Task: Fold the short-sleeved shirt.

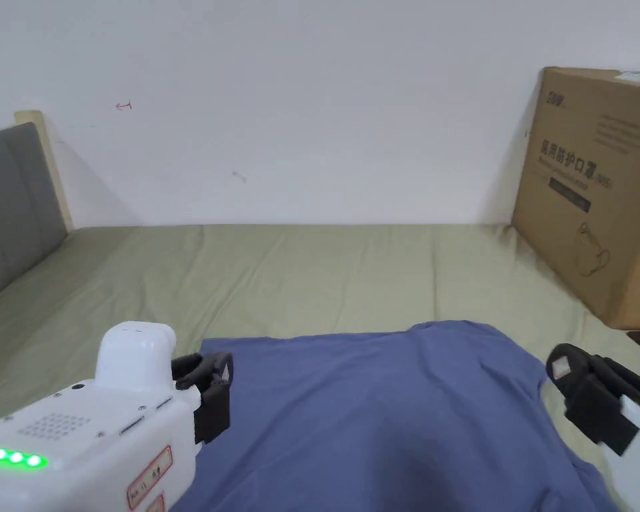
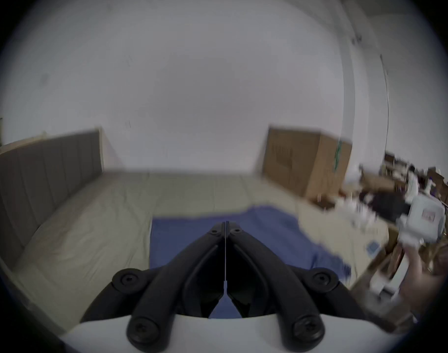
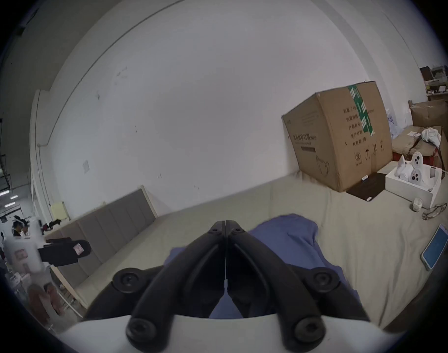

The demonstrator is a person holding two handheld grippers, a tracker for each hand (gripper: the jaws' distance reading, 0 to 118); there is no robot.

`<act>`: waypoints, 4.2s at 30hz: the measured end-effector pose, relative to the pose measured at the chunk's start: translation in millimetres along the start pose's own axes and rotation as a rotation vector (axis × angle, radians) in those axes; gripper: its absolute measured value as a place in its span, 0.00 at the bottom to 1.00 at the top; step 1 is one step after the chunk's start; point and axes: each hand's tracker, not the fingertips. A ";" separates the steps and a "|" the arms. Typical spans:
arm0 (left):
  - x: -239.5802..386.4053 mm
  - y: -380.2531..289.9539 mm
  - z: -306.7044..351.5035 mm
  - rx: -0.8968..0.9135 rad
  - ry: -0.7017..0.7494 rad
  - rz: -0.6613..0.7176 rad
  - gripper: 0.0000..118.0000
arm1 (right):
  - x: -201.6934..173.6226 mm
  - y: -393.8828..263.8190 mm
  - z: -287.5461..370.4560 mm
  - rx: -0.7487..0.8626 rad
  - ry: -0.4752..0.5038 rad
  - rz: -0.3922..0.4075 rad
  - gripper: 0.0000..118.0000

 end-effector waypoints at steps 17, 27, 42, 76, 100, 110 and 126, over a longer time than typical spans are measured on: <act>-91.2 -131.9 -108.1 -0.529 0.117 0.064 0.64 | 34.2 -45.7 -19.0 -0.259 -0.076 -0.046 0.00; -76.6 -132.8 -66.6 -0.377 0.099 0.040 0.03 | 57.9 -38.9 -10.5 -0.274 -0.135 -0.073 0.00; -45.5 -135.7 -30.4 -0.307 0.124 -0.028 0.03 | 173.3 -110.7 -53.0 -1.084 -0.407 0.029 0.78; -88.9 -64.2 -124.1 -0.406 0.111 -0.156 0.03 | 140.4 4.8 -117.2 -0.792 -0.285 0.094 0.04; -26.6 -44.7 -22.4 0.247 0.035 0.168 0.30 | 12.8 -11.0 -10.0 -0.022 -0.090 0.242 0.07; -24.4 -45.7 10.6 0.157 0.093 0.127 0.00 | -2.3 -11.5 25.7 -0.003 -0.063 0.205 0.01; -147.6 -140.4 -174.4 -0.681 0.223 0.295 0.96 | -1.5 -38.2 -4.9 -0.207 -0.001 0.134 0.01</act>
